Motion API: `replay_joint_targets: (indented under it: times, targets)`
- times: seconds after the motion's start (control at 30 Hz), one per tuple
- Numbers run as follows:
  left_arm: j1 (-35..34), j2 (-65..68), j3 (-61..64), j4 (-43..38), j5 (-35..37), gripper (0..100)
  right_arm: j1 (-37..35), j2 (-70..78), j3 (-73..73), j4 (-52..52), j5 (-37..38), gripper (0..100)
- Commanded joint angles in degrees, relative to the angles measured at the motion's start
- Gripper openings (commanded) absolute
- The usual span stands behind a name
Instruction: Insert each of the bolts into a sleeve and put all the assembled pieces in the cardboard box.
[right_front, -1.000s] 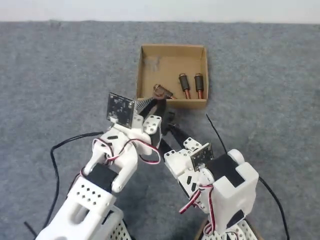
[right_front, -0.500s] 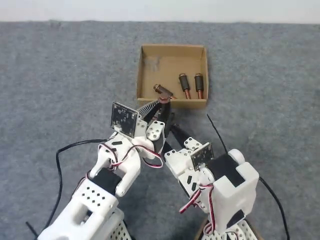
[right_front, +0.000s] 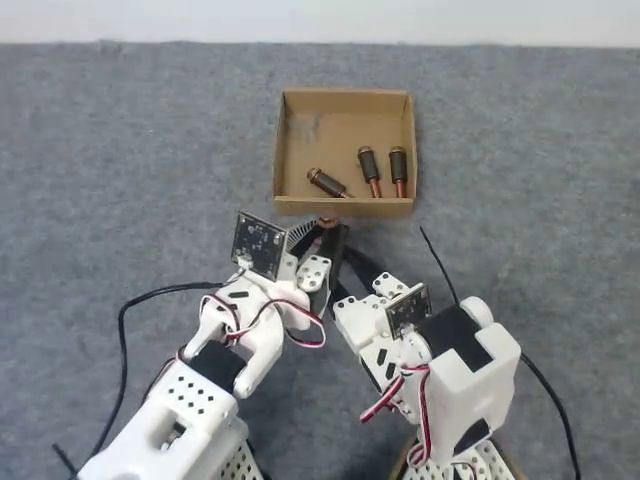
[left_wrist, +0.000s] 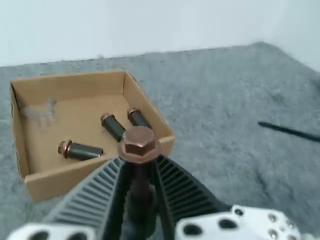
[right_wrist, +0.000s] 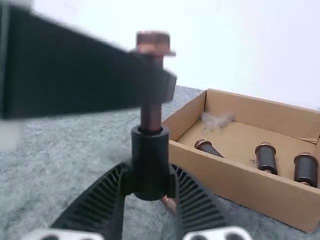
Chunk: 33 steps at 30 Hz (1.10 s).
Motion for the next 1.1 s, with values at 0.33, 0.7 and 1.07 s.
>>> replay_joint_targets:
  times: [0.33, 0.7, 1.07]
  targets:
    - [0.7, -2.37, 3.82, 0.0, -0.53, 2, 2.68, -0.66, 0.35, -0.57, 0.53, 0.7]
    - [0.35, -2.46, 3.82, 0.26, -0.26, 12, 2.68, -0.4, 0.26, -0.57, 0.53, 0.7]
    - [0.79, -2.64, 3.03, 0.09, -0.26, 12, 2.68, -0.4, 0.18, -0.57, 0.53, 0.7]
